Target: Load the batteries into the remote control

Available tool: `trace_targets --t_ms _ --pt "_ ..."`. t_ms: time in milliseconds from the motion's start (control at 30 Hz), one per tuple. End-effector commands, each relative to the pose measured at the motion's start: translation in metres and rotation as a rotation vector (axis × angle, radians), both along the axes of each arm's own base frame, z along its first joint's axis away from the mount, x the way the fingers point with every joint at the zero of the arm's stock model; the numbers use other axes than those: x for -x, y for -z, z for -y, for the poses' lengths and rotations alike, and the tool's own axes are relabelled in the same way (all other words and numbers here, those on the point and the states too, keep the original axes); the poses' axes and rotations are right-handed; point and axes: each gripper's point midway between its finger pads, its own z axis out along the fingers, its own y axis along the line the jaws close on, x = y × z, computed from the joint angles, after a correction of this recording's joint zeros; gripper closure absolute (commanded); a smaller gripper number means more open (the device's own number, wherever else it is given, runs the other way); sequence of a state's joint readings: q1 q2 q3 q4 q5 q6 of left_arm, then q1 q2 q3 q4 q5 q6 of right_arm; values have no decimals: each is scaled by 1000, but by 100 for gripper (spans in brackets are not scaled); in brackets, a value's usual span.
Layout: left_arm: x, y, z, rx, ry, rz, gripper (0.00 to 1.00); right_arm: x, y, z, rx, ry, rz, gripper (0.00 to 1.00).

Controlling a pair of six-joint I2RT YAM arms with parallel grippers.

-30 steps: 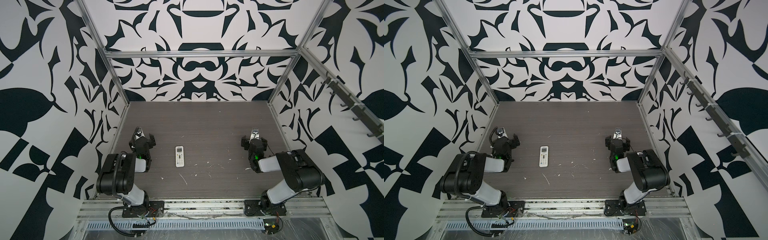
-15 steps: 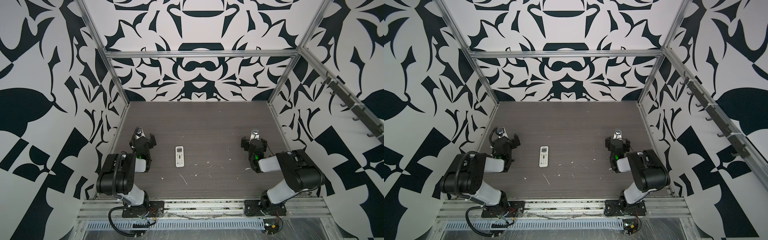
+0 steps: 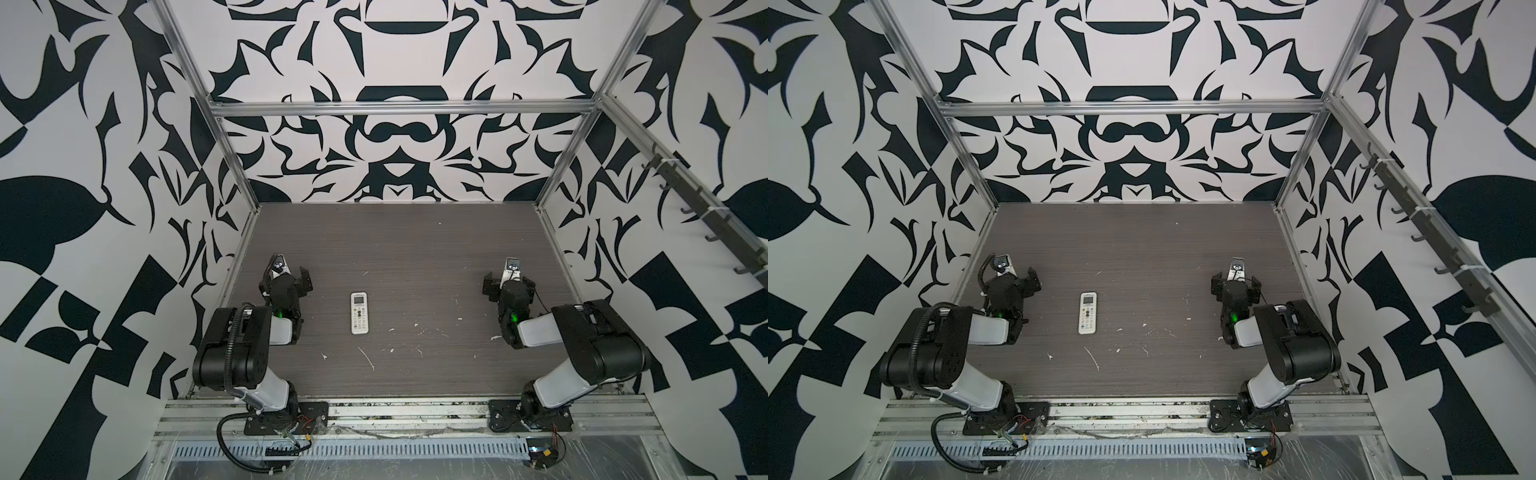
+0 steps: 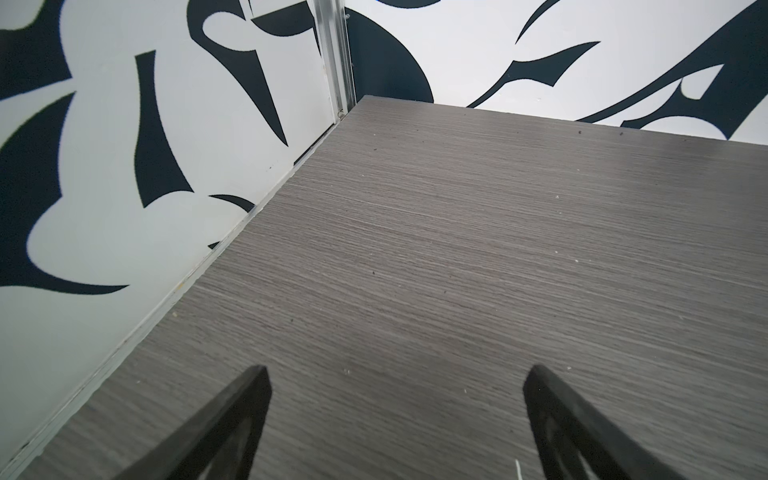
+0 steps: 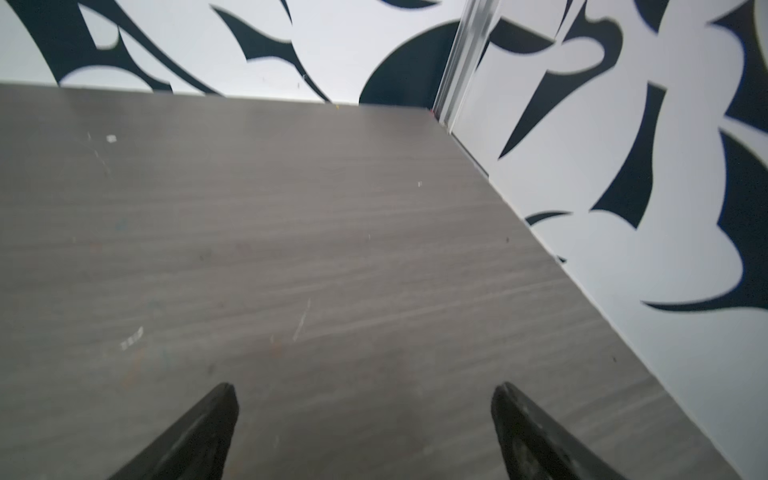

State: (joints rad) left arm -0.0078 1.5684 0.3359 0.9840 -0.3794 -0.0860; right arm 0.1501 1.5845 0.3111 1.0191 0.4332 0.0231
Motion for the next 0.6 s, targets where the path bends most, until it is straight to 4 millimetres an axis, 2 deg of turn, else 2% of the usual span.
trace_targets --t_ms 0,567 --pt "-4 -7 0 8 -3 30 1 -2 -5 4 -2 23 -7 0" --pt "-5 -8 0 9 -3 33 1 -4 -4 -1 -10 -20 -3 0"
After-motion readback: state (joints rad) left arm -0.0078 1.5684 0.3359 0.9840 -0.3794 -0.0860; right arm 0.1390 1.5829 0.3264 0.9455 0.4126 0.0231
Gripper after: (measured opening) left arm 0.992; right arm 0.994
